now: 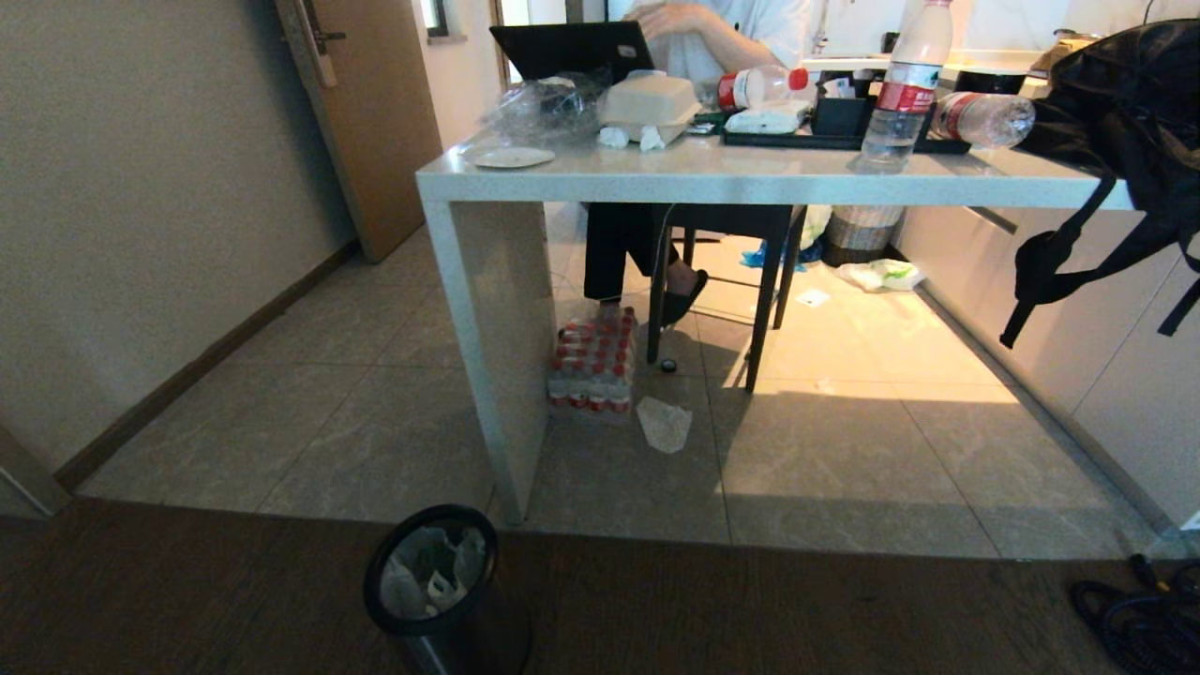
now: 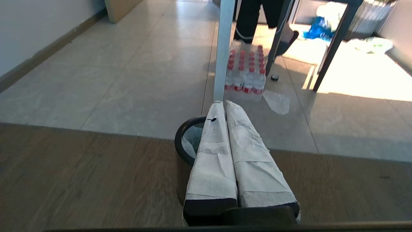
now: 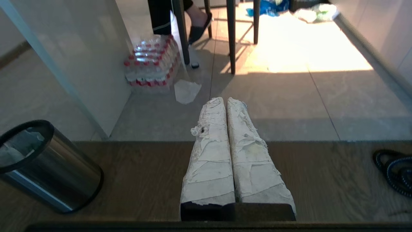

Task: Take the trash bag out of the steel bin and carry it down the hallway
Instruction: Place the outer trash can on the ground

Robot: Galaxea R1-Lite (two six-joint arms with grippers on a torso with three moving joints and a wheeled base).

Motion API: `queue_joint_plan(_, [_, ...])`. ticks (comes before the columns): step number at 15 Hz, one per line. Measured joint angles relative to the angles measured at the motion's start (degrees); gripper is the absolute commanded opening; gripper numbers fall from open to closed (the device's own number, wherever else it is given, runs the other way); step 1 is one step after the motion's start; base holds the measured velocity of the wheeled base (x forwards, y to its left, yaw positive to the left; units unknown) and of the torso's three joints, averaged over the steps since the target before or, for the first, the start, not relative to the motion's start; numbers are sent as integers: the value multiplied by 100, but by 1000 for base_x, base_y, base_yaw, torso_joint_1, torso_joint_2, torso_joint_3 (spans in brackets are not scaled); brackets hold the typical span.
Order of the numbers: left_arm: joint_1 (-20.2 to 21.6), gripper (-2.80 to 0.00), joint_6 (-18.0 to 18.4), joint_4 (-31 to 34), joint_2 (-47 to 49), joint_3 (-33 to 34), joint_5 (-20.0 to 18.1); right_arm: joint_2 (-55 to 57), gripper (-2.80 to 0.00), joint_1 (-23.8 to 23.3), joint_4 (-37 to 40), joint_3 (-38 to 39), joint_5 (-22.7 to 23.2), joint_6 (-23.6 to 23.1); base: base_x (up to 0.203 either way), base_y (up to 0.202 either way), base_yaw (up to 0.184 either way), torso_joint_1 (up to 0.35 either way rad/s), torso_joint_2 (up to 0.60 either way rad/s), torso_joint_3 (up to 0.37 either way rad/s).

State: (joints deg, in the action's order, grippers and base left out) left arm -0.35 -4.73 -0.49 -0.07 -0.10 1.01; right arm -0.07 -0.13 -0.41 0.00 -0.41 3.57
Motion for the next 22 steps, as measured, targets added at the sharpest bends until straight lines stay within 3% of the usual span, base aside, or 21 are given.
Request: queue_joint_plan(22, [0,-280,22,117,0,-34,13,0,-280,0,0,0,-2,0,0,0,0,3,2,-197])
